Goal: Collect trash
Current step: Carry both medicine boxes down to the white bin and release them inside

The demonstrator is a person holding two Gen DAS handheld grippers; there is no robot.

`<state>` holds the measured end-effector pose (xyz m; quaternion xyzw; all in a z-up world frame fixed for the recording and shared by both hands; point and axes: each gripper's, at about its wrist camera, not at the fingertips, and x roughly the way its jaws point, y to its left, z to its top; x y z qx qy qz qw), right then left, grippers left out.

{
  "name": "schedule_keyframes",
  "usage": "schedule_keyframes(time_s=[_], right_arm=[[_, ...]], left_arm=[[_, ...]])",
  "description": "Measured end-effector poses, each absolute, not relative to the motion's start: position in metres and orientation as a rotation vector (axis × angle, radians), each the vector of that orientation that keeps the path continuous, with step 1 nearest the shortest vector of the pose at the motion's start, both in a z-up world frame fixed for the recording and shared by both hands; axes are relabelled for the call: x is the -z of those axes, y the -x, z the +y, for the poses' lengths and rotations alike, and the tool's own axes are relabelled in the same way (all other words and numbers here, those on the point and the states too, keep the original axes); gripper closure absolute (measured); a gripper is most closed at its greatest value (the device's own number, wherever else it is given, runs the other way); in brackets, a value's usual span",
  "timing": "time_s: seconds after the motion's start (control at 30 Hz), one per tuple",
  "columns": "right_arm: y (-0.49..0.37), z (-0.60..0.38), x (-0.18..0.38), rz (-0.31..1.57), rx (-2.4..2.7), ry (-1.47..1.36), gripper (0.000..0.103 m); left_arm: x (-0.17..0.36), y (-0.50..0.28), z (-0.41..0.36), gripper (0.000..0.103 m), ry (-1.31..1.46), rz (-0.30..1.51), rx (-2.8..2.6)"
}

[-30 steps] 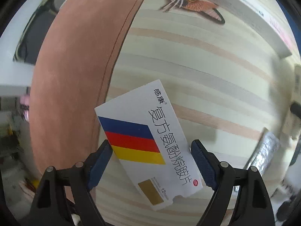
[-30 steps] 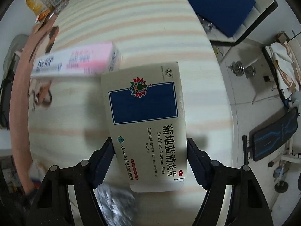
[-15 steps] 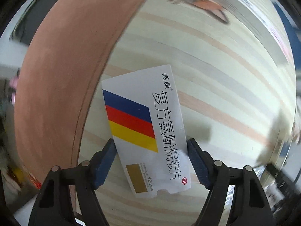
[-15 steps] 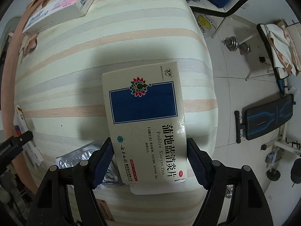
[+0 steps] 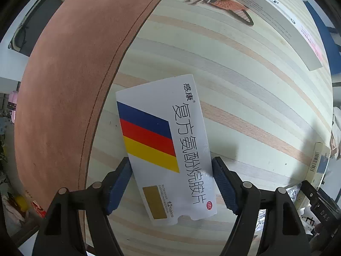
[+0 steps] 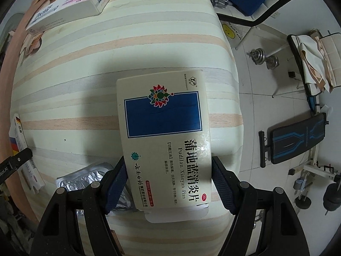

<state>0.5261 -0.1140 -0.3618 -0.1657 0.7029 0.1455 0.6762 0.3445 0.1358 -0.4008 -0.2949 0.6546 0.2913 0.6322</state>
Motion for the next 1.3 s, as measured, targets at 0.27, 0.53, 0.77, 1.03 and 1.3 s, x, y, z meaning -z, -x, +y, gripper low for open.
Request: schedule_keyframes(time_s=[0.27,0.53,0.77,1.03,1.3], right_arm=[[-0.521,-0.120,0.350,1.543,-0.329,0.336,0.028],[-0.501,-0.119,0.295,1.396,-0.359,0.314,0.028],[-0.445,-0.109,0.246,1.319,-0.433,0.261,0.028],[-0.324,-0.112,0.201,1.260,-0.459,0.176,0.028],[-0.159,-0.144,0.210,1.311,-0.376,0.041,0.028]], left_arm=[[0.354,-0.380,0.118,0.029,0.581,1.460,-0.662],[0.288,-0.363,0.099,0.029,0.435,1.359,-0.616],[0.223,-0.316,0.087,0.029,0.380,1.240,-0.575],[0.188,-0.219,0.069,0.029,0.354,1.151,-0.464],[0.209,-0.105,0.051,0.029,0.343,1.212,-0.308]])
